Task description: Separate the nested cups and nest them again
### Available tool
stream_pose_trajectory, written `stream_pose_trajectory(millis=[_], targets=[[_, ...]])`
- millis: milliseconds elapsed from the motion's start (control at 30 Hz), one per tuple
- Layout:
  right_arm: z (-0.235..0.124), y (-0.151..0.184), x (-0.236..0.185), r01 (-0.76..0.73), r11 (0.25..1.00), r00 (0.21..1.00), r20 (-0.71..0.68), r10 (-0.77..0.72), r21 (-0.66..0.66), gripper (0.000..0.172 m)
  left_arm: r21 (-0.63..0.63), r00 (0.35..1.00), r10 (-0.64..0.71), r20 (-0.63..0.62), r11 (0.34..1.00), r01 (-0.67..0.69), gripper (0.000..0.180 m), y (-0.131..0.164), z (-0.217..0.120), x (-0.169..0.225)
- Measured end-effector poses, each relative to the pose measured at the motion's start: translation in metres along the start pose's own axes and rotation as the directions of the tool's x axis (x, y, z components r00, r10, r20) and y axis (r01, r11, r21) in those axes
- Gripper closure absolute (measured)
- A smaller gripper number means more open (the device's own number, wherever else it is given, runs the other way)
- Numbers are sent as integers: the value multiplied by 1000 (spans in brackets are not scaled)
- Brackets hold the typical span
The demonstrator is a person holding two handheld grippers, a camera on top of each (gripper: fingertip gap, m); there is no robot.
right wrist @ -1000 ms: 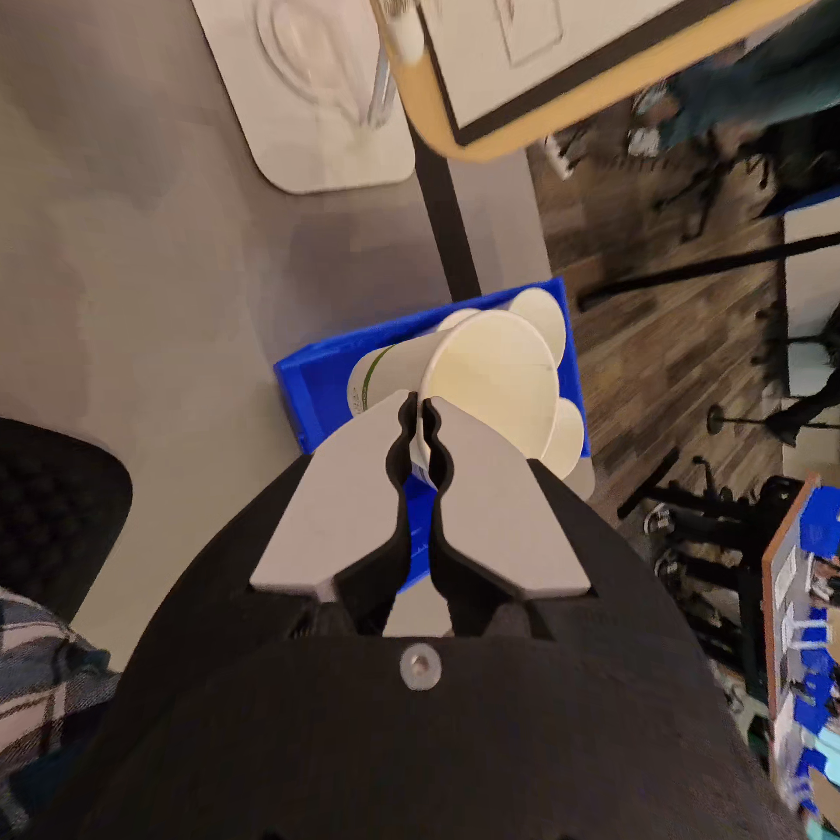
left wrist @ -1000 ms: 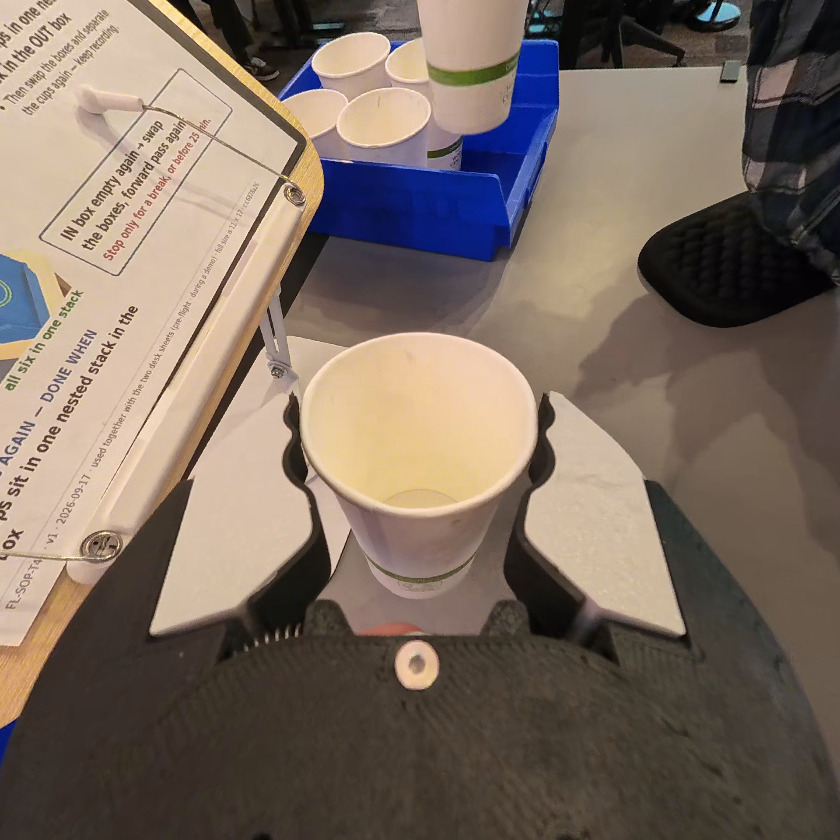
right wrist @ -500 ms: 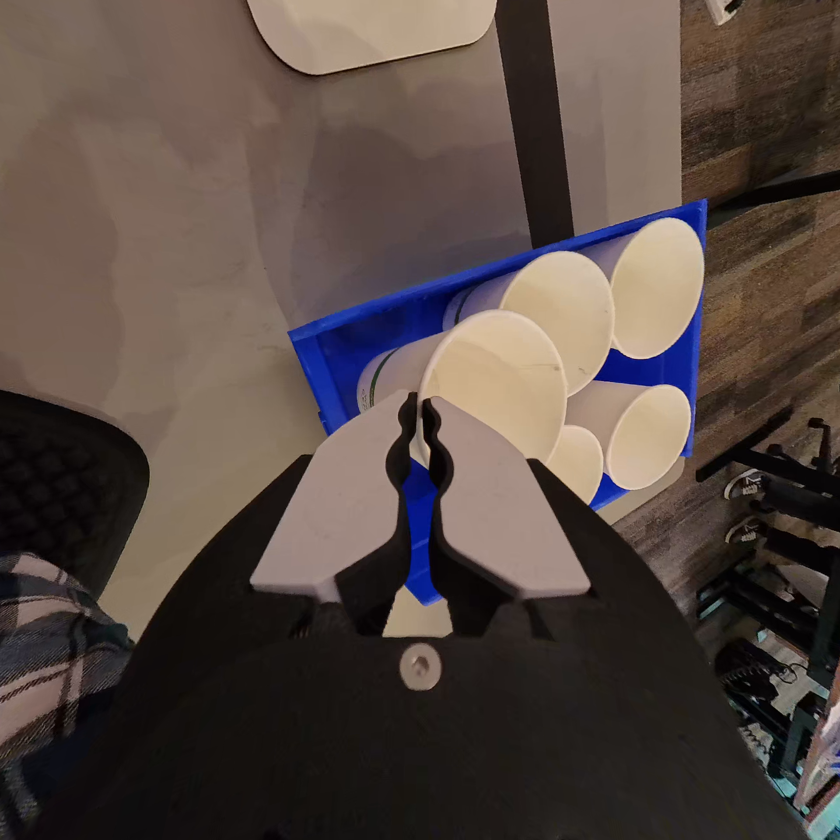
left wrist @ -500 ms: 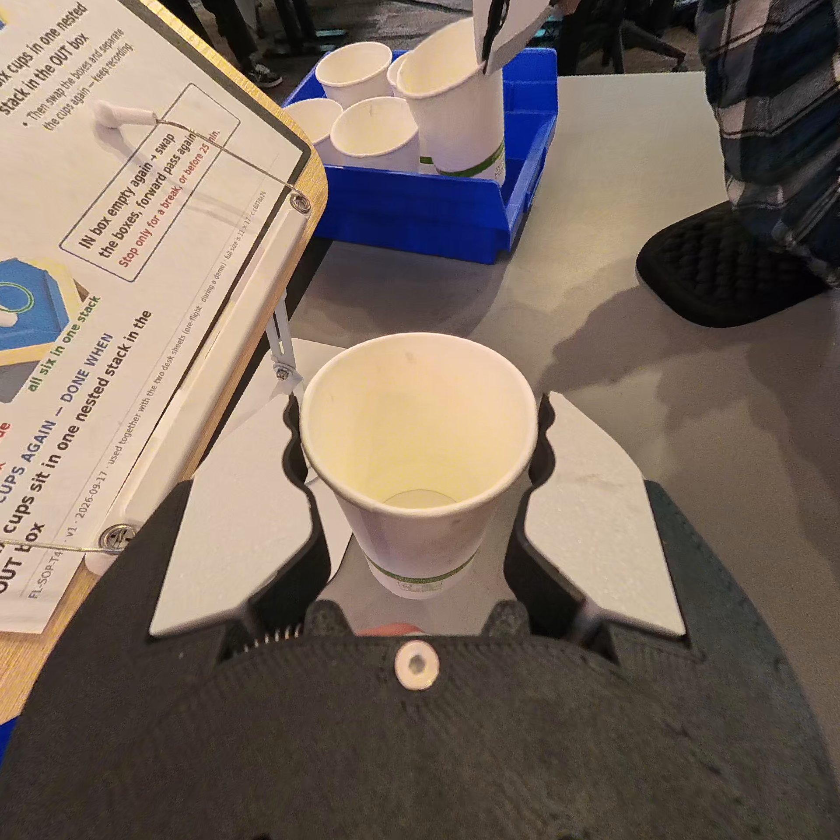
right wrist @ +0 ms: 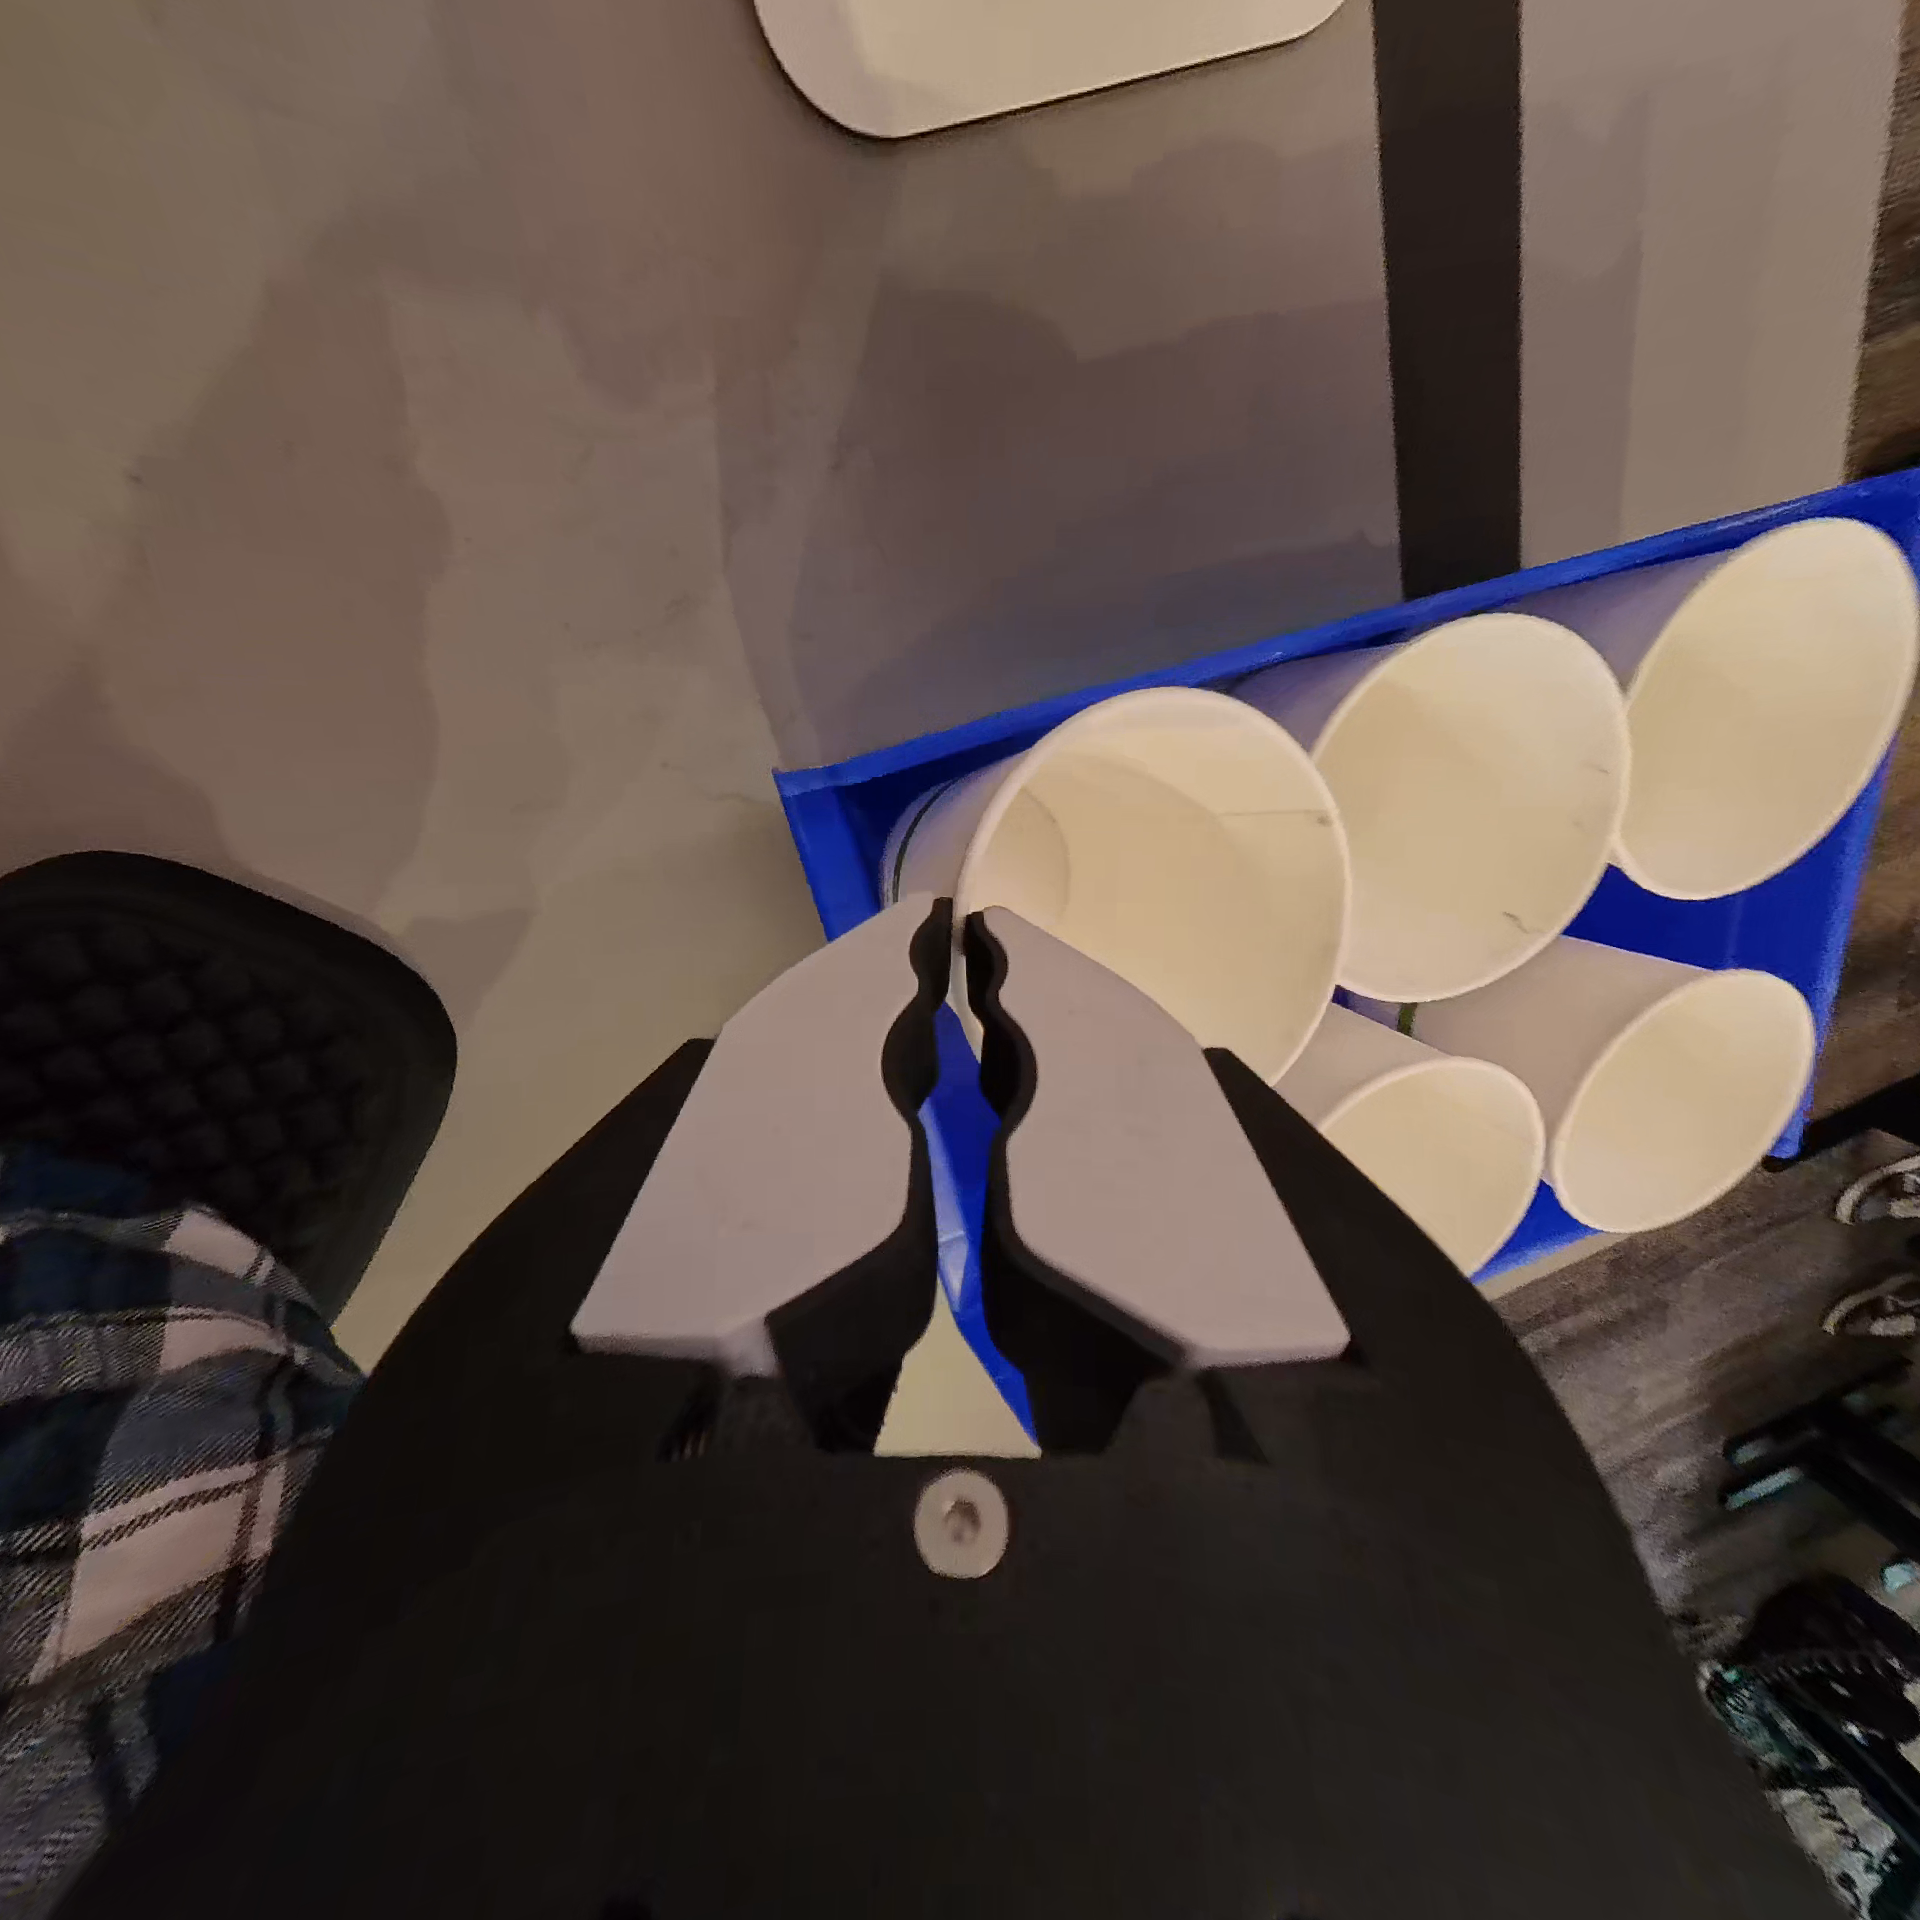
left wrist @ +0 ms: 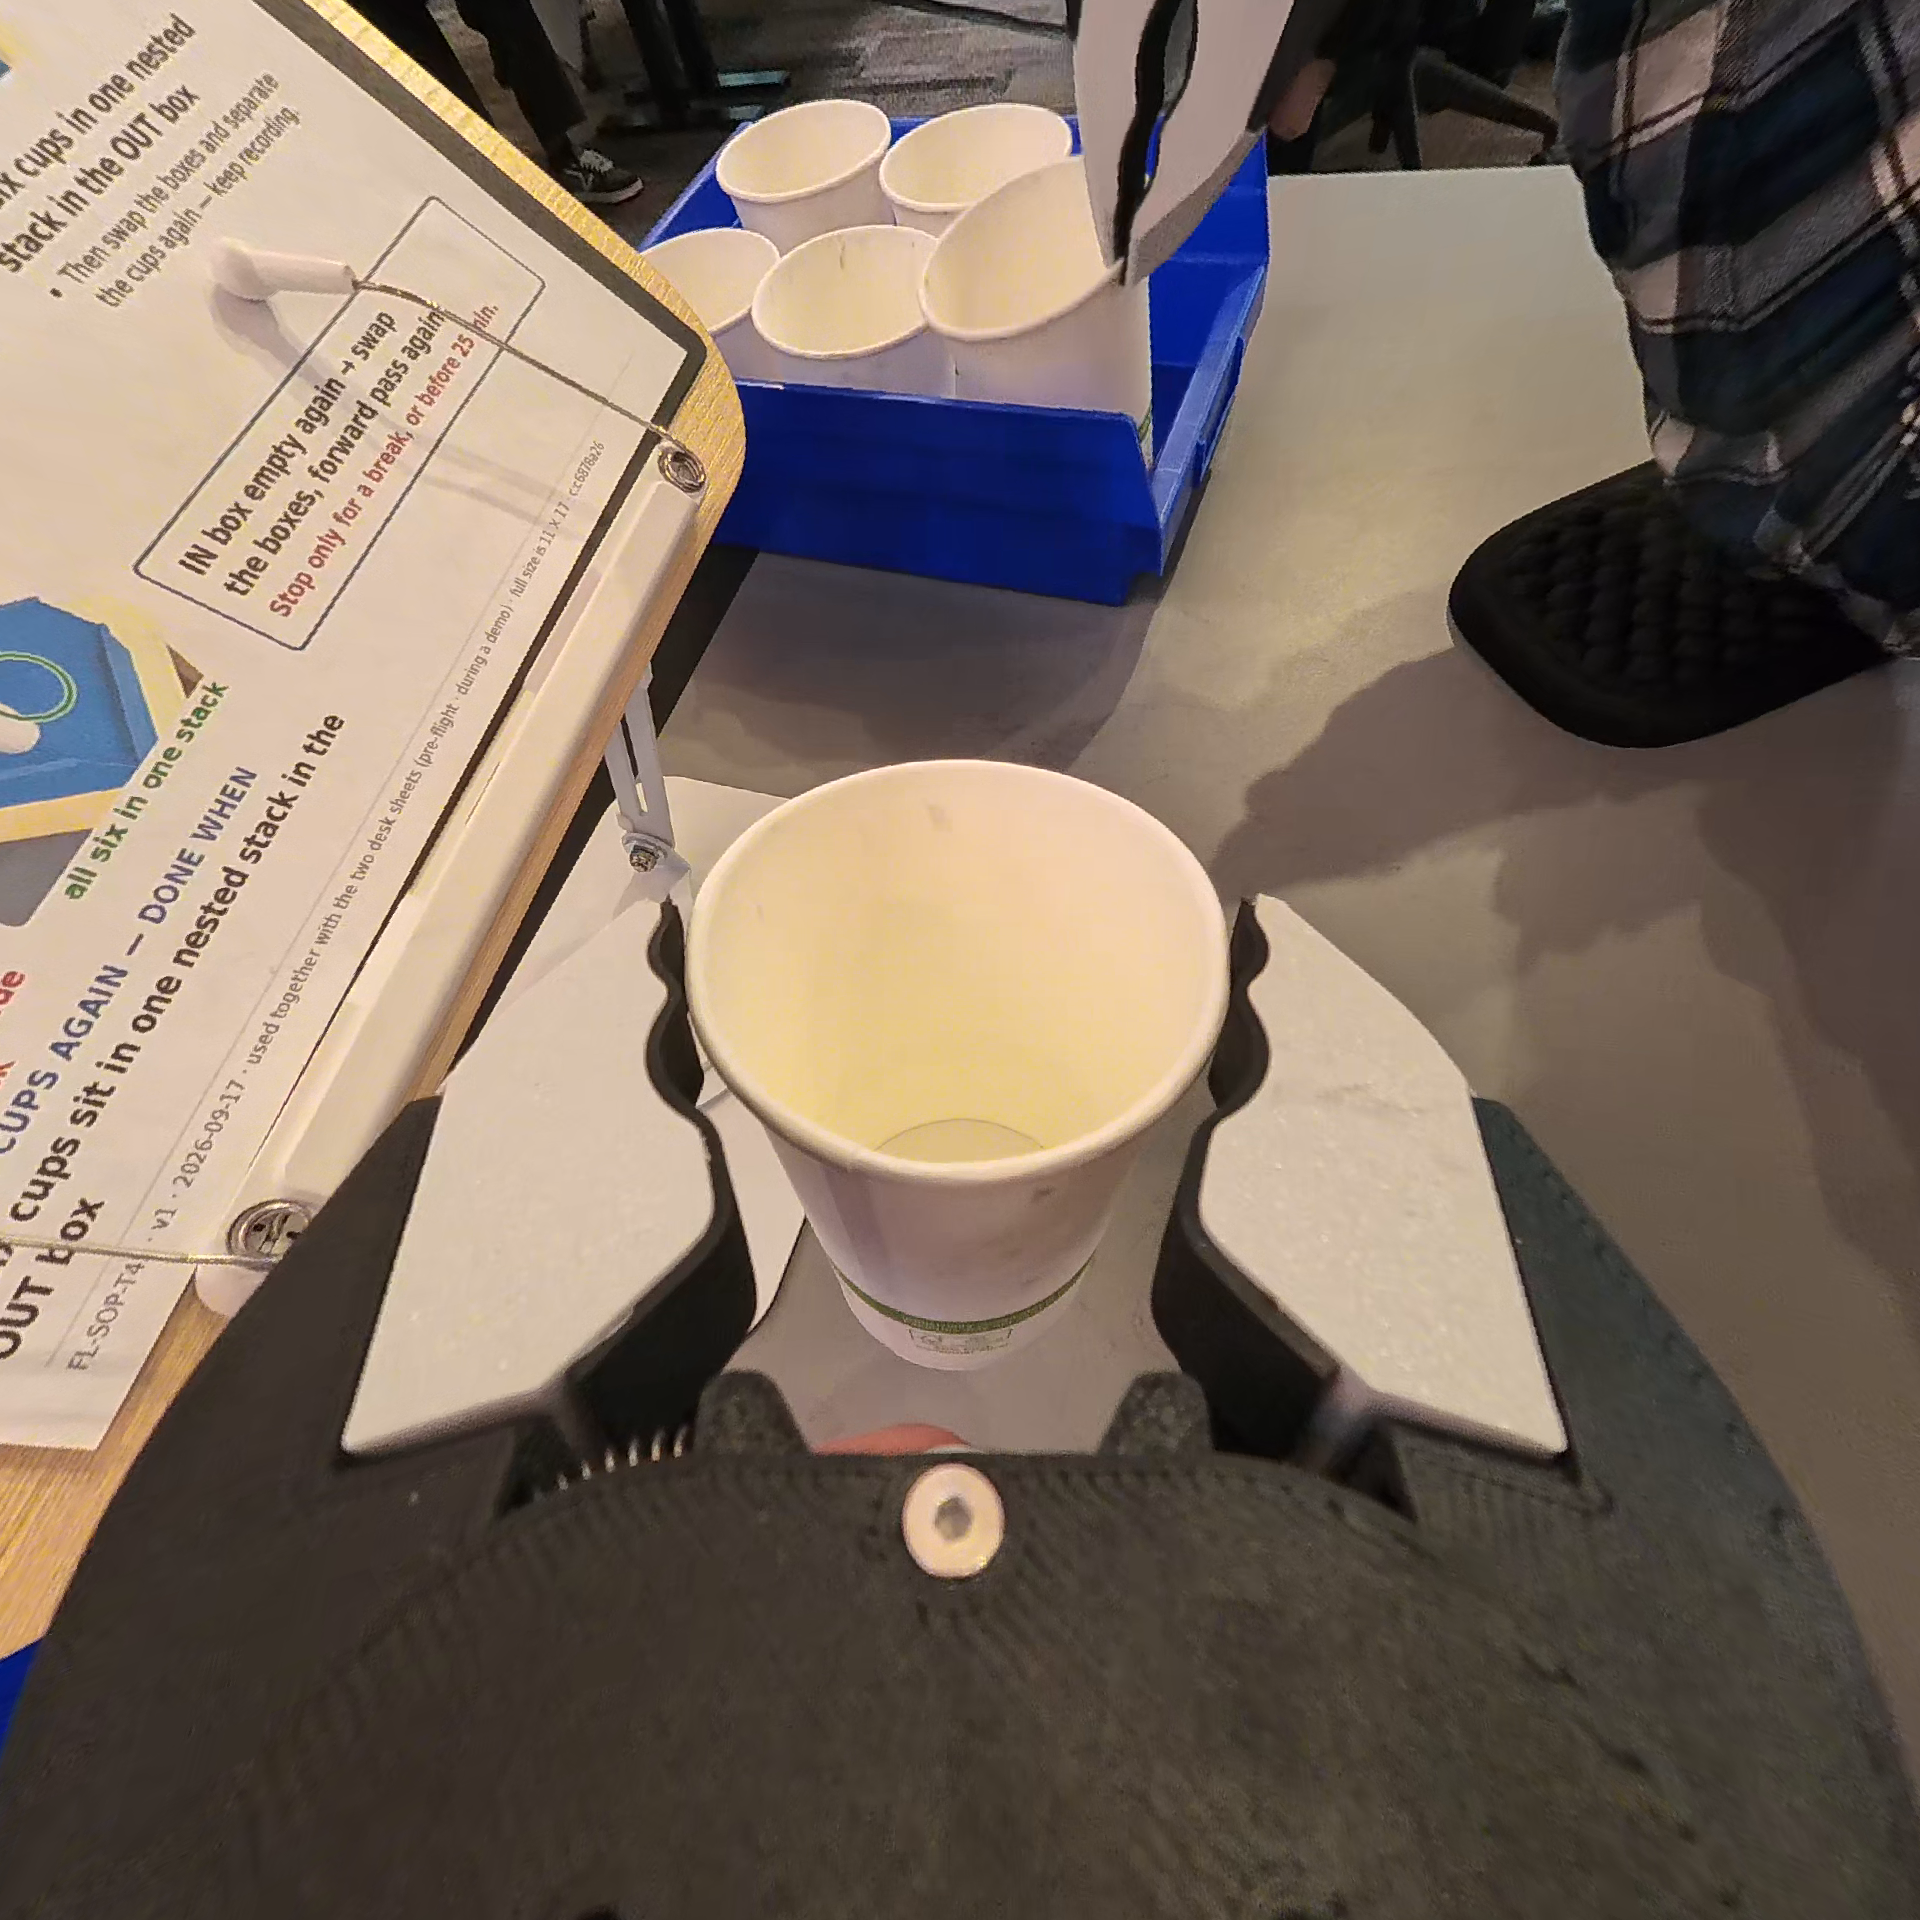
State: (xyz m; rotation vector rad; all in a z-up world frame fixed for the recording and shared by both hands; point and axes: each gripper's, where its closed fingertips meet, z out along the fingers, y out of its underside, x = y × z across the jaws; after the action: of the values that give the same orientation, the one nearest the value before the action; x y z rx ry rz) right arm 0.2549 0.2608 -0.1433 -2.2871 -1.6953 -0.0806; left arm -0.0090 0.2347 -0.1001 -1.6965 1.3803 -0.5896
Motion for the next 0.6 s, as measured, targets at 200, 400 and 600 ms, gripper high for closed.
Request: stream_pose_trajectory(millis=[200, 400, 600], targets=[[10, 5, -6, -25, 999, 997, 69, 27, -25, 169, 1, 1000, 2, -3, 1000, -2, 83, -1, 0, 1], [14, 12, -10, -87, 995, 988, 119, 94, -58, 155, 1, 1000, 3, -8, 1000, -3, 83, -1, 1, 3], [-29, -23, -9, 26, 994, 997, -71, -18, 105, 125, 10, 1000, -3, -16, 1000, 3, 83, -2, 2, 4]])
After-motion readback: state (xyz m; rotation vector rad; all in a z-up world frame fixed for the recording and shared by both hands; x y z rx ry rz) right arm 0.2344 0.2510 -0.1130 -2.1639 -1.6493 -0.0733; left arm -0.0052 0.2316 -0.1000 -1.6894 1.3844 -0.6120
